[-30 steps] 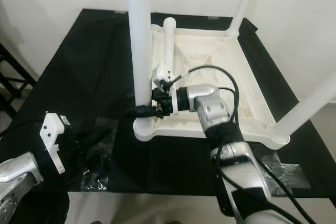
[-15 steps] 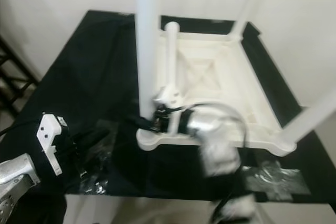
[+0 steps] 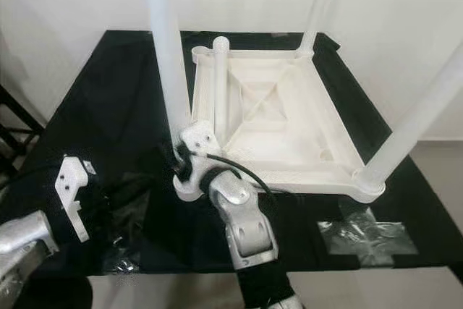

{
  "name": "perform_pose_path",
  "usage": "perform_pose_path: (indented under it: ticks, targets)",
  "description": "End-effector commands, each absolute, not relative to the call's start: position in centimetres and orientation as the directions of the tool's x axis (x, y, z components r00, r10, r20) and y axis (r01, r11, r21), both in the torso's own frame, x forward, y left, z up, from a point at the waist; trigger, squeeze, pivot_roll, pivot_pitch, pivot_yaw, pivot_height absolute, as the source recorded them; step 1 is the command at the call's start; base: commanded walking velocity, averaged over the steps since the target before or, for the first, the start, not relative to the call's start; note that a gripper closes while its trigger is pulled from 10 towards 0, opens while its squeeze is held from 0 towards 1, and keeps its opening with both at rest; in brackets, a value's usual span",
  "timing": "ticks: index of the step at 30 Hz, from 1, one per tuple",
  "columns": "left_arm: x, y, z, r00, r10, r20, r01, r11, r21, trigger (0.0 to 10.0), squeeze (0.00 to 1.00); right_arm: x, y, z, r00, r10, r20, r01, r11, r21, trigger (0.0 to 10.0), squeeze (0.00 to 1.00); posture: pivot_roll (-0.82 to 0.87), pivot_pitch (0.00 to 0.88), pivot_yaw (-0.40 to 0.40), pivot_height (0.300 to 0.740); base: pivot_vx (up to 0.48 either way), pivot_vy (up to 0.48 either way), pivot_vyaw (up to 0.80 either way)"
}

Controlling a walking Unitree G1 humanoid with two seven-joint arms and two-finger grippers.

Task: Building children table

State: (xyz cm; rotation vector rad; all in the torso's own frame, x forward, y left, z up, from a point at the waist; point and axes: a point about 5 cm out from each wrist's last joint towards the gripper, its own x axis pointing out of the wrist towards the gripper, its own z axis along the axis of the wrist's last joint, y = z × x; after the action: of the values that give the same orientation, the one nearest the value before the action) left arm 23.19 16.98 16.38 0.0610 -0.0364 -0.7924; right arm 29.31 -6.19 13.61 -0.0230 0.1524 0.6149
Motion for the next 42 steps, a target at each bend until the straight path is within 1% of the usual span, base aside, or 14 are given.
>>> perform_pose_path:
  ticks: [1, 6, 7, 8, 9, 11, 12, 17, 22, 34, 35, 38, 40, 42]
  targets:
    - [23.3, 17.5, 16.1, 0.732, -0.681, -0.009, 0.680, 0.731, 0.063, 10.0, 0.00, 28.8, -6.1, 15.0, 0.791, 0.606, -0.078, -0.606, 0.795, 0.028, 10.0, 1.00, 0.08, 0.088, -0.026, 0.740, 0.000, 0.000, 0.00]
    - [24.0, 19.5, 16.8, 0.880, -0.471, 0.059, 0.471, 0.882, 0.022, 10.0, 0.00, 25.0, -8.1, 15.3, 0.667, 0.745, -0.017, -0.744, 0.668, 0.011, 10.0, 1.00, 0.05, 0.082, -0.008, 0.740, 0.000, 0.000, 0.00]
    - [24.0, 19.9, 16.9, 0.908, -0.412, 0.074, 0.413, 0.911, 0.011, 10.0, 0.00, 24.3, -8.8, 14.9, 0.663, 0.748, -0.029, -0.748, 0.664, 0.016, 10.0, 1.00, 0.04, 0.082, -0.006, 0.740, 0.000, 0.000, 0.00]
    - [24.0, 19.9, 16.9, 0.908, -0.412, 0.074, 0.413, 0.911, 0.011, 10.0, 0.00, 24.3, -8.8, 14.9, 0.663, 0.748, -0.029, -0.748, 0.664, 0.016, 10.0, 1.00, 0.04, 0.082, -0.006, 0.740, 0.000, 0.000, 0.00]
    - [23.9, 20.2, 16.9, 0.929, -0.360, 0.082, 0.362, 0.932, -0.008, 10.0, 0.00, 23.7, -9.6, 14.6, 0.664, 0.747, -0.035, -0.747, 0.665, 0.019, 10.0, 0.42, 0.04, 0.082, -0.005, 0.740, 0.000, 0.000, 0.00]
    - [23.7, 20.3, 16.9, 0.943, -0.322, 0.083, 0.324, 0.946, -0.013, 10.0, 0.00, 23.4, -10.3, 14.6, 0.671, 0.740, -0.036, -0.740, 0.672, 0.022, 10.0, 0.42, 0.04, 0.083, -0.005, 0.740, 0.000, 0.000, 0.00]
    - [23.4, 20.2, 16.7, 0.955, -0.285, 0.084, 0.286, 0.958, 0.002, 10.0, 0.00, 23.0, -11.1, 14.5, 0.675, 0.737, -0.041, -0.736, 0.676, 0.038, 10.0, 0.00, 0.03, 0.084, -0.006, 0.740, 0.000, 0.000, 0.00]
    - [22.3, 19.2, 15.6, 0.968, -0.242, 0.066, 0.240, 0.970, 0.025, 10.0, 0.00, 21.9, -13.3, 13.6, 0.676, 0.731, -0.096, -0.730, 0.682, 0.043, 10.0, 0.00, 0.03, 0.085, -0.011, 0.740, 0.000, 0.000, 0.00]
    - [22.2, 18.7, 15.3, 0.963, -0.262, 0.060, 0.262, 0.965, 0.000, 10.0, 0.00, 21.6, -13.3, 13.4, 0.657, 0.749, -0.089, -0.746, 0.663, 0.069, 10.0, 0.00, 0.02, 0.083, -0.011, 0.740, 0.000, -0.368, 0.00]
    - [22.4, 18.2, 15.4, 0.956, -0.283, 0.077, 0.286, 0.957, -0.035, 10.0, 0.00, 20.6, -12.9, 13.8, 0.536, 0.843, -0.044, -0.829, 0.536, 0.159, 10.0, 0.00, 0.01, 0.079, -0.013, 0.740, 0.000, -0.469, 0.00]
    - [22.3, 18.1, 15.4, 0.955, -0.285, 0.077, 0.288, 0.957, -0.035, 10.0, 0.00, 20.4, -12.9, 13.8, 0.508, 0.860, -0.048, -0.845, 0.508, 0.167, 10.0, 0.00, 0.02, 0.077, -0.014, 0.740, 0.000, -0.469, 0.00]
    - [22.3, 18.1, 15.4, 0.955, -0.285, 0.077, 0.288, 0.957, -0.035, 10.0, 0.00, 20.4, -12.9, 13.8, 0.508, 0.860, -0.048, -0.845, 0.508, 0.167, 10.0, 0.00, 0.02, 0.077, -0.014, 0.740, 0.000, -0.469, 0.00]
    - [22.2, 18.0, 15.4, 0.953, -0.294, 0.078, 0.297, 0.954, -0.030, 10.0, 0.00, 19.7, -12.7, 13.7, 0.424, 0.903, -0.066, -0.885, 0.428, 0.180, 10.0, 0.00, 0.02, 0.075, -0.015, 0.740, 0.000, -0.469, 0.00]
    - [22.2, 17.9, 15.4, 0.951, -0.299, 0.079, 0.302, 0.953, -0.028, 10.0, 0.00, 19.4, -12.7, 13.7, 0.392, 0.917, -0.070, -0.898, 0.398, 0.187, 10.0, 0.00, 0.02, 0.075, -0.016, 0.740, 0.000, -0.469, 0.00]
